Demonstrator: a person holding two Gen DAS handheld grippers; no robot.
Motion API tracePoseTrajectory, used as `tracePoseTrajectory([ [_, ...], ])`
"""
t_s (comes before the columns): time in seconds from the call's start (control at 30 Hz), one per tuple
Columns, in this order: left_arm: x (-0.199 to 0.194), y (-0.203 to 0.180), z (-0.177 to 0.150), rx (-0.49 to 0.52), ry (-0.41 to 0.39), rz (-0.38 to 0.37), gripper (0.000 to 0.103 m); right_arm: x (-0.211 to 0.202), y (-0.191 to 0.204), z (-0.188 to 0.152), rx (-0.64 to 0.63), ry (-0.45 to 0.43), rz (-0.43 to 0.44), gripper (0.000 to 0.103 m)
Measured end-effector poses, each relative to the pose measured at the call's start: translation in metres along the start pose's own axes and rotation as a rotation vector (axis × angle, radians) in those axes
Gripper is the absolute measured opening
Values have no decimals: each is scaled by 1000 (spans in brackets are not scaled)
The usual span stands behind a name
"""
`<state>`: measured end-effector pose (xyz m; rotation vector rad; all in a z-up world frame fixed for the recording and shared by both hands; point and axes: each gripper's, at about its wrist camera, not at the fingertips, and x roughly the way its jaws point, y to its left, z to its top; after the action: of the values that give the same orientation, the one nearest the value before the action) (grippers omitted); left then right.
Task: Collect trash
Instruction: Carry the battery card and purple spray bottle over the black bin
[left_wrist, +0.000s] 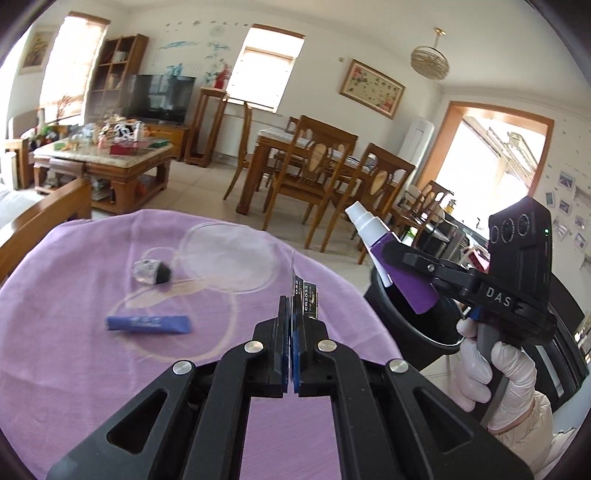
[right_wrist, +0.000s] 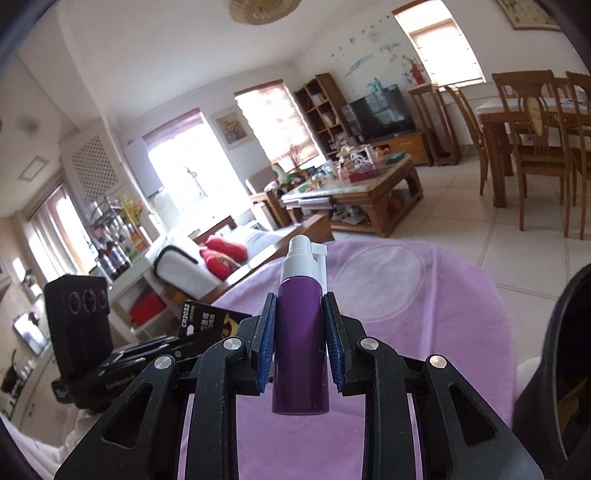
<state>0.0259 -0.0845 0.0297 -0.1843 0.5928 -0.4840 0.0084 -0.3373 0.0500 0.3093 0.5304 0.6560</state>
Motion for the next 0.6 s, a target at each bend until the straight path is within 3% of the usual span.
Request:
tracePoseTrajectory([
  [0.37,56,-110,7,158,18,-111,1,-119,-89,-10,95,-129,-158,26],
  [0.6,96,-153,6,208,43,-168,1,-177,-147,-27,164,-182,-232,26],
])
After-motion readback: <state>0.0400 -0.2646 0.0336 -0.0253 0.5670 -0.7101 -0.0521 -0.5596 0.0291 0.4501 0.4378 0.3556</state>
